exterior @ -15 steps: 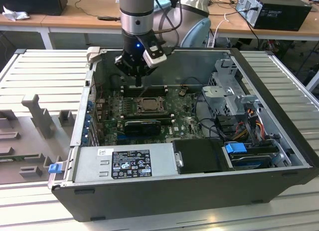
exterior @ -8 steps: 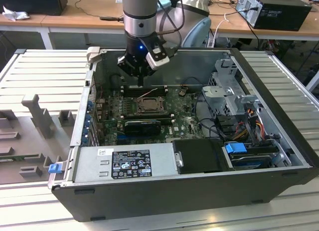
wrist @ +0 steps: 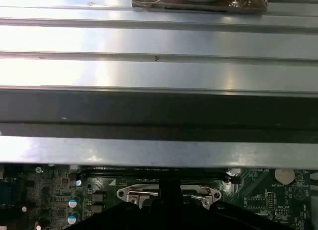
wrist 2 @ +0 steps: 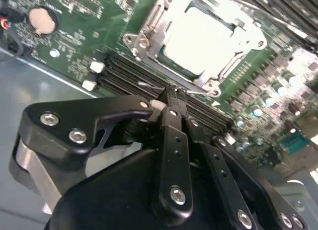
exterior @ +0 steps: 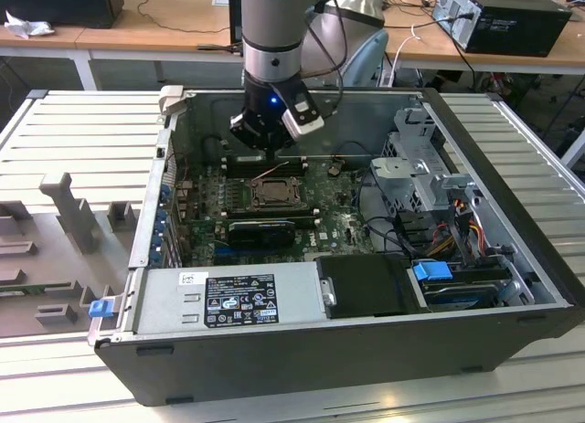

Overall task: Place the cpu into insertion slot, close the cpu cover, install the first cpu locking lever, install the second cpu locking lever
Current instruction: 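Install the first cpu locking lever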

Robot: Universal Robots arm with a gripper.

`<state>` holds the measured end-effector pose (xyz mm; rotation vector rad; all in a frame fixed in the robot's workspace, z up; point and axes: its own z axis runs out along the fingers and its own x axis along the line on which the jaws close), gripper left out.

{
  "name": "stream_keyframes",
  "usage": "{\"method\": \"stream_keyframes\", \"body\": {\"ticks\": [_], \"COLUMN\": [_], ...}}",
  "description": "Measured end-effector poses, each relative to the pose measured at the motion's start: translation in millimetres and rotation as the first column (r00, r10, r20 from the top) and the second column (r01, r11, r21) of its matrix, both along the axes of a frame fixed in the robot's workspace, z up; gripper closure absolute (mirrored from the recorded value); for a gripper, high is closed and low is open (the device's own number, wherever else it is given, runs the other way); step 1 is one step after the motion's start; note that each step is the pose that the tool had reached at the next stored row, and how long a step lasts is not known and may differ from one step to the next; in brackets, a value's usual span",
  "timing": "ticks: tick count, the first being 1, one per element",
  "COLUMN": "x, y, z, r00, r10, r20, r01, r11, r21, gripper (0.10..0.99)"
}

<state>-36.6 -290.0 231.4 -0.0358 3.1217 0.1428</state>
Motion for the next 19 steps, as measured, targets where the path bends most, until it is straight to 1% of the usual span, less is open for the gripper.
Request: {"method": "stream_keyframes", "body": {"ticks": [1, 2, 3, 4, 12, 19], "x": [2.8, 4.1, 6.3, 6.6, 12.9, 15.4], "y": [0.3, 1.1, 4.5, 4.9, 5.5, 5.4], "z": [-1.2, -1.8, -3.9, -4.5, -11.8, -18.7], "r00": [0.9995, 0.9993, 0.9991, 0.999, 0.9984, 0.998], "r10": [0.031, 0.038, 0.043, 0.044, 0.056, 0.064], "r20": [0.0001, 0.0, 0.0, 0.0001, 0.0001, 0.0], "r01": [-0.031, -0.038, -0.043, -0.044, -0.056, -0.064], "r11": [0.9995, 0.9993, 0.9991, 0.999, 0.9984, 0.998], "r21": [0.0, 0.0, 0.0, 0.0, 0.0, 0.0], "gripper": [0.98, 0.98, 0.98, 0.98, 0.98, 0.98]}}
